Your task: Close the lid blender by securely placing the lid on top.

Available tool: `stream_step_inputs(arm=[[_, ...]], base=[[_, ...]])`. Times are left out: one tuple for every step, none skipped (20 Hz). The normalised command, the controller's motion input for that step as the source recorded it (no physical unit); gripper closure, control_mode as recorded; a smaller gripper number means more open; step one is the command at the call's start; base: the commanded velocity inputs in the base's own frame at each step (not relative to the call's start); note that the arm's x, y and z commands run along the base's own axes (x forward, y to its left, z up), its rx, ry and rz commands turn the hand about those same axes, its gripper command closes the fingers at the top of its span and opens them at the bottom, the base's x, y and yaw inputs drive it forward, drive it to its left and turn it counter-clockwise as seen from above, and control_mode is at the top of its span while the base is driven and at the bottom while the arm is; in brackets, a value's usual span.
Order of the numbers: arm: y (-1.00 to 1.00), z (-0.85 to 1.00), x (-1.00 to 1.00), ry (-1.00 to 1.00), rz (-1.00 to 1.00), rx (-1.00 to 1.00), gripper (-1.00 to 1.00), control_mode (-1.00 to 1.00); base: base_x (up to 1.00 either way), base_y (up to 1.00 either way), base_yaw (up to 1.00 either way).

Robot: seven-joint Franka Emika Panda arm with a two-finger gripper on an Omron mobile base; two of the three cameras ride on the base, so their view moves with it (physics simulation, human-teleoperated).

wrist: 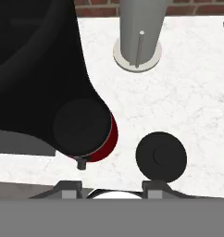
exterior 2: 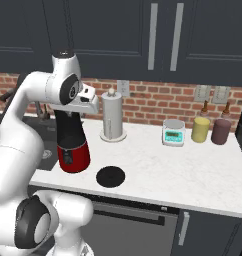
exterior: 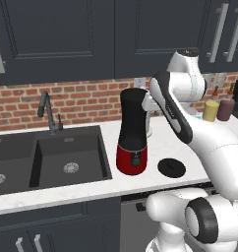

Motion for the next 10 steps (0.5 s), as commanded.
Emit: stream_step_inputs(arm=[[0.00, 0.00, -0.23, 0.00, 0.00, 0.00, -1.00, -1.00], [0.00, -0.08, -0.25, 0.00, 0.00, 0.00, -1.00, -1.00], [0.00, 0.00, -0.60, -0.10, 0.00, 0.00, -1.00, -1.00], [0.00, 0.00, -0.60, -0.11, 0.00, 0.00, -1.00, -1.00], [0.00, -0.15, -0.42, 0.00, 0.00, 0.00, -1.00, -1.00], [0.00, -0.29, -0.56, 0.00, 0.00, 0.00, -1.00, -1.00], [0.00, -0.34, -0.66, 0.00, 0.00, 0.00, -1.00, -1.00], [0.00, -0.48, -0.54, 0.00, 0.00, 0.00, -1.00, -1.00], [-0.09, -0.44, -0.49, 0.01, -0.04, 0.00, -1.00, -1.00], [-0.30, -0.41, -0.44, 0.05, -0.02, 0.00, -1.00, -1.00]], base=[[0.00, 0.00, 0.00], [0.00, 0.00, 0.00], [0.00, 0.00, 0.00], [0.00, 0.00, 0.00], [0.00, 0.00, 0.00], [0.00, 0.00, 0.00], [0.00, 0.00, 0.00], [0.00, 0.00, 0.00], [0.00, 0.00, 0.00], [0.00, 0.00, 0.00]])
